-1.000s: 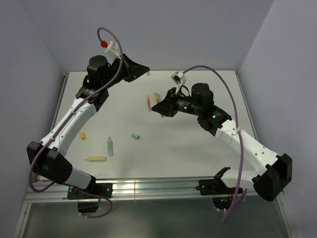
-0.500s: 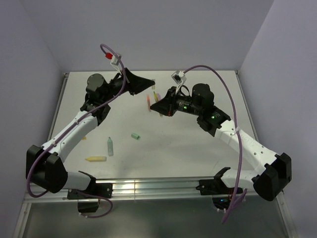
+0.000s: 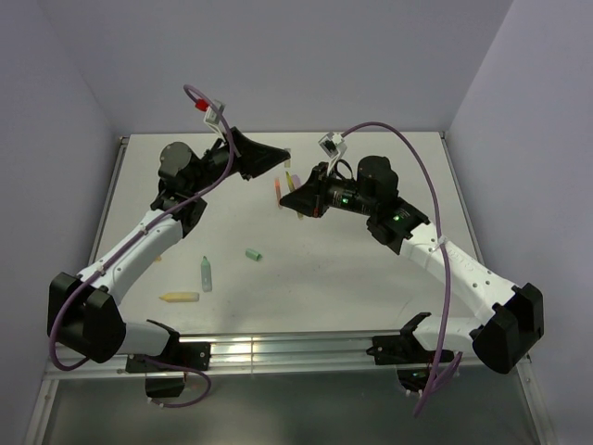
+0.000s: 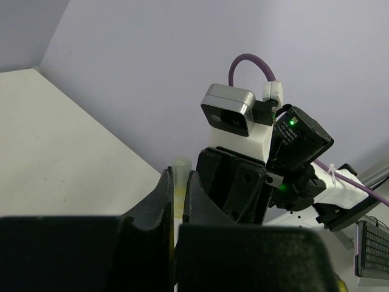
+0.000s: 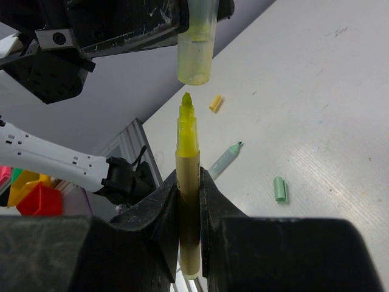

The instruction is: Insert the pens into the pen caps

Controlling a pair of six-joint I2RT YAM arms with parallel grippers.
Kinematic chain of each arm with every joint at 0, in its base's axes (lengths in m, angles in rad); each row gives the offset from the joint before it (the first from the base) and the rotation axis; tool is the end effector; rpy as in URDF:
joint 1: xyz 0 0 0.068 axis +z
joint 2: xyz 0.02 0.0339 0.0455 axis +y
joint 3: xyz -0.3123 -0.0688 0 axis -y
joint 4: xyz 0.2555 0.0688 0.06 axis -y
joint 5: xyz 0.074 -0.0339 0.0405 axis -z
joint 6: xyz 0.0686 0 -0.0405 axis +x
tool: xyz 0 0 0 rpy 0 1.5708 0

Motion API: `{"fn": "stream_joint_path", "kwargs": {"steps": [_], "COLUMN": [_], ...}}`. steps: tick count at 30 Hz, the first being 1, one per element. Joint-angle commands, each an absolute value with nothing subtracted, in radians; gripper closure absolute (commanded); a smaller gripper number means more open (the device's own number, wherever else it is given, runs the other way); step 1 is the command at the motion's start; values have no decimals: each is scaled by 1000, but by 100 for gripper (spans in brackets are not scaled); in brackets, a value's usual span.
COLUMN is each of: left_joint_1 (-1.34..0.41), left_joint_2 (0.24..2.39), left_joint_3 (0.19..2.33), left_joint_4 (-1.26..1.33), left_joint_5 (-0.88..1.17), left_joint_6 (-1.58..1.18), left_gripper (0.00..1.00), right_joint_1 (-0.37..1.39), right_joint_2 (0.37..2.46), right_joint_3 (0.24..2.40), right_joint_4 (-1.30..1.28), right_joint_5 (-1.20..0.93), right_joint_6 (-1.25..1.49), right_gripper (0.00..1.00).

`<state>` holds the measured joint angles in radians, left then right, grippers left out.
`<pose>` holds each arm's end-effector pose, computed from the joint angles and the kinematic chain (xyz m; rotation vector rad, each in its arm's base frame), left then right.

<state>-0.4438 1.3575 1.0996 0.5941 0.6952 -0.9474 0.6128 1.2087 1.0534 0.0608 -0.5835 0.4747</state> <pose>0.2844 -0.1839 0.4534 0.3281 1.4663 -1.5804 0.2251 0.2045 0.4129 -0.6006 1.7211 1.2795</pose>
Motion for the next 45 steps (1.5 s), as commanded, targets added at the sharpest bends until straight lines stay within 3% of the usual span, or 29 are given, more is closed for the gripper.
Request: {"fn": "stream_joint_path", "kwargs": {"steps": [1, 45], "left_joint_1": [-454, -505], "left_joint_2": [1333, 1330], "left_joint_3": [1100, 1094], "left_joint_4": [637, 590], "left_joint_5": [718, 669], "left_joint_6": [-939, -900], "left_gripper": [100, 100], "right_joint_1": [617, 603], "right_joint_2": [1200, 1146], "right_joint_3": [1052, 1043], "right_joint_4": [95, 97], "right_joint_5": [-568, -492], "right_joint_6": [466, 480], "right_gripper": [100, 100]}}
